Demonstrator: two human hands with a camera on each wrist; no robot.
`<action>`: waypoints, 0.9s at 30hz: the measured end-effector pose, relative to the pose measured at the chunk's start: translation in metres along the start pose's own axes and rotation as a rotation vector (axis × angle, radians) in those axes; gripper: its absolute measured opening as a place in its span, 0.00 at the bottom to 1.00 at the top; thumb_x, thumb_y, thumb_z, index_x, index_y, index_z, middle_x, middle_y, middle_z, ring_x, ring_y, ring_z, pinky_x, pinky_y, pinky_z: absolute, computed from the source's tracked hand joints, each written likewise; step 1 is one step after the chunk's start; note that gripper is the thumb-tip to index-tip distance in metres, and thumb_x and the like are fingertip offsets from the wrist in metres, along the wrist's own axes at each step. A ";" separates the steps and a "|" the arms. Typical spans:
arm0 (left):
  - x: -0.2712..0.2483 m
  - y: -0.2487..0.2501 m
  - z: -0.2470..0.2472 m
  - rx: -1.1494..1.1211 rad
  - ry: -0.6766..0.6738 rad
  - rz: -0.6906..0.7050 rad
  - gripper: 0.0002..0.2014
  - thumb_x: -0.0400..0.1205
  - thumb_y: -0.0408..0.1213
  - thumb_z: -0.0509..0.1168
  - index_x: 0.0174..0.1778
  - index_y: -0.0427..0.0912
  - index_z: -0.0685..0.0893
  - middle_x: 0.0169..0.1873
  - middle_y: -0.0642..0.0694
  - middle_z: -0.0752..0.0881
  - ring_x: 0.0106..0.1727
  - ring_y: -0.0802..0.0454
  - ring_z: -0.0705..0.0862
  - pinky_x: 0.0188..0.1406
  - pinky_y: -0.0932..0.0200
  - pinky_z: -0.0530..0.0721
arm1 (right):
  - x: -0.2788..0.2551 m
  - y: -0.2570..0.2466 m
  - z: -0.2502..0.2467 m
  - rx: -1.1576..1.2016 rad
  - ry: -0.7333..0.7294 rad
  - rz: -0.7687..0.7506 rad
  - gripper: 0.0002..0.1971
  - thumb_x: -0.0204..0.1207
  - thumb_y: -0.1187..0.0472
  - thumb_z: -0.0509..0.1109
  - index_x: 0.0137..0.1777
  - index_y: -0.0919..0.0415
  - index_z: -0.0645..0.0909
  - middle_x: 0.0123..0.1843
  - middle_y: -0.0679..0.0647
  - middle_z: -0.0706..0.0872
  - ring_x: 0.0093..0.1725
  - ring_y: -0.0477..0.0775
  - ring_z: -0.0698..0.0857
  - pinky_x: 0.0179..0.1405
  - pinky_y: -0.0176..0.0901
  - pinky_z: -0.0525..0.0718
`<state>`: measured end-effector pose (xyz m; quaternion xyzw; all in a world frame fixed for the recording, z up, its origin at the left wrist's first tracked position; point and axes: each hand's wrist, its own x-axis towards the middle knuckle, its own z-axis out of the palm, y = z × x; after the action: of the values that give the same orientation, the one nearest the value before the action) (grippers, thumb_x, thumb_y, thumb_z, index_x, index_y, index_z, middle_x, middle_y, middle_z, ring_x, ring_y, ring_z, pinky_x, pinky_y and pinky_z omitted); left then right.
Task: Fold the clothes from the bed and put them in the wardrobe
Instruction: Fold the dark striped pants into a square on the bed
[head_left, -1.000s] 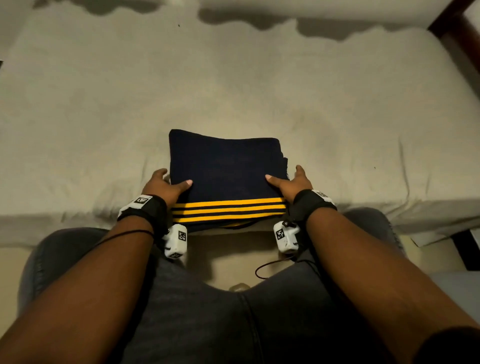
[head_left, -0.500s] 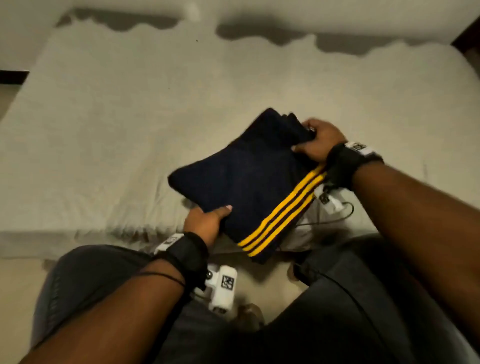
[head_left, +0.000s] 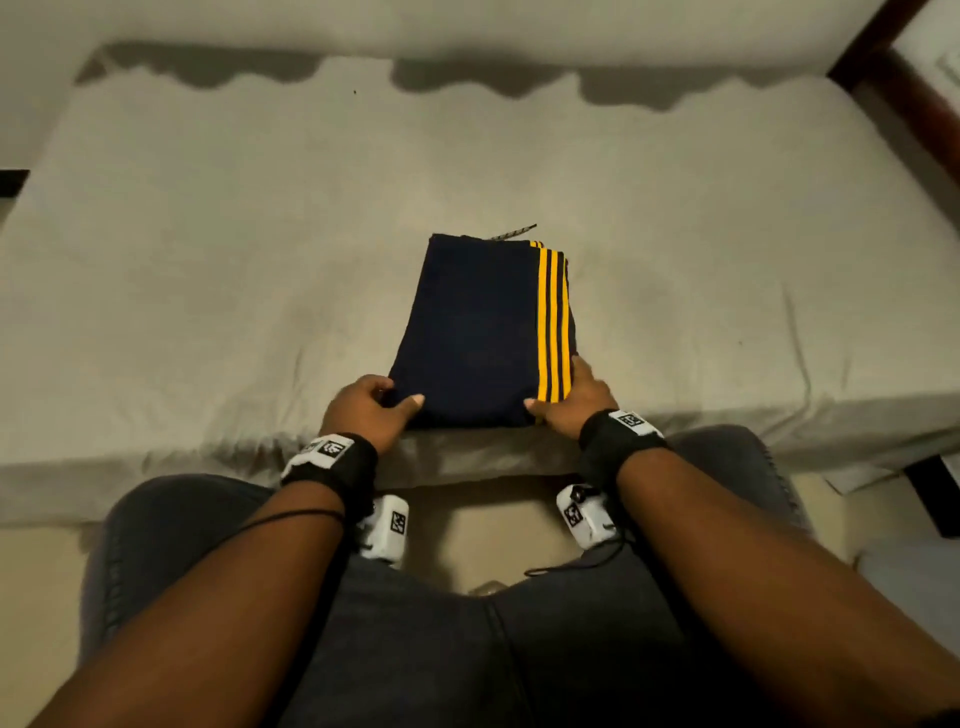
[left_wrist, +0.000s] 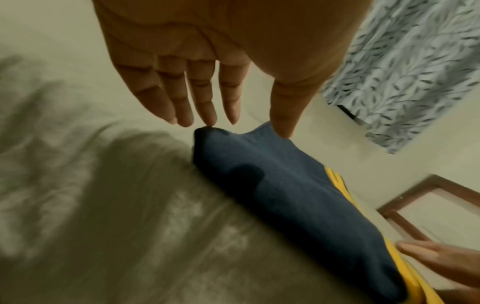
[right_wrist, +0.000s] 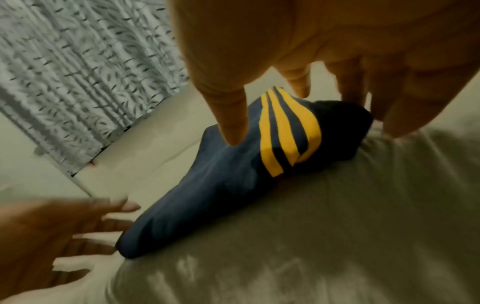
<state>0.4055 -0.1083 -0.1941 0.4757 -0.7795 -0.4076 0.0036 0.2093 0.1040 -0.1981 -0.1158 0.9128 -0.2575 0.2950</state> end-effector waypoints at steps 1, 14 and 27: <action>0.002 -0.005 0.001 0.017 -0.020 -0.044 0.27 0.75 0.57 0.77 0.67 0.47 0.85 0.60 0.46 0.89 0.62 0.43 0.87 0.63 0.52 0.82 | -0.003 0.005 0.001 0.024 -0.027 0.025 0.53 0.69 0.39 0.80 0.88 0.49 0.54 0.79 0.56 0.76 0.75 0.65 0.79 0.76 0.57 0.77; -0.003 -0.004 0.036 -0.246 0.149 -0.075 0.20 0.79 0.38 0.76 0.66 0.54 0.82 0.49 0.48 0.89 0.53 0.44 0.88 0.65 0.50 0.84 | -0.022 0.033 -0.022 0.089 0.170 0.051 0.18 0.71 0.52 0.84 0.56 0.53 0.81 0.52 0.51 0.86 0.51 0.56 0.84 0.53 0.43 0.82; 0.001 -0.002 0.038 -0.205 0.159 -0.068 0.19 0.80 0.38 0.76 0.67 0.50 0.84 0.50 0.47 0.87 0.51 0.45 0.85 0.64 0.49 0.82 | -0.017 0.028 -0.019 0.033 0.046 0.038 0.09 0.76 0.52 0.81 0.46 0.56 0.86 0.46 0.50 0.86 0.53 0.56 0.86 0.57 0.46 0.84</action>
<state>0.3917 -0.0861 -0.2213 0.5296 -0.7146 -0.4459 0.1003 0.2097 0.1417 -0.1922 -0.0877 0.9170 -0.2696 0.2805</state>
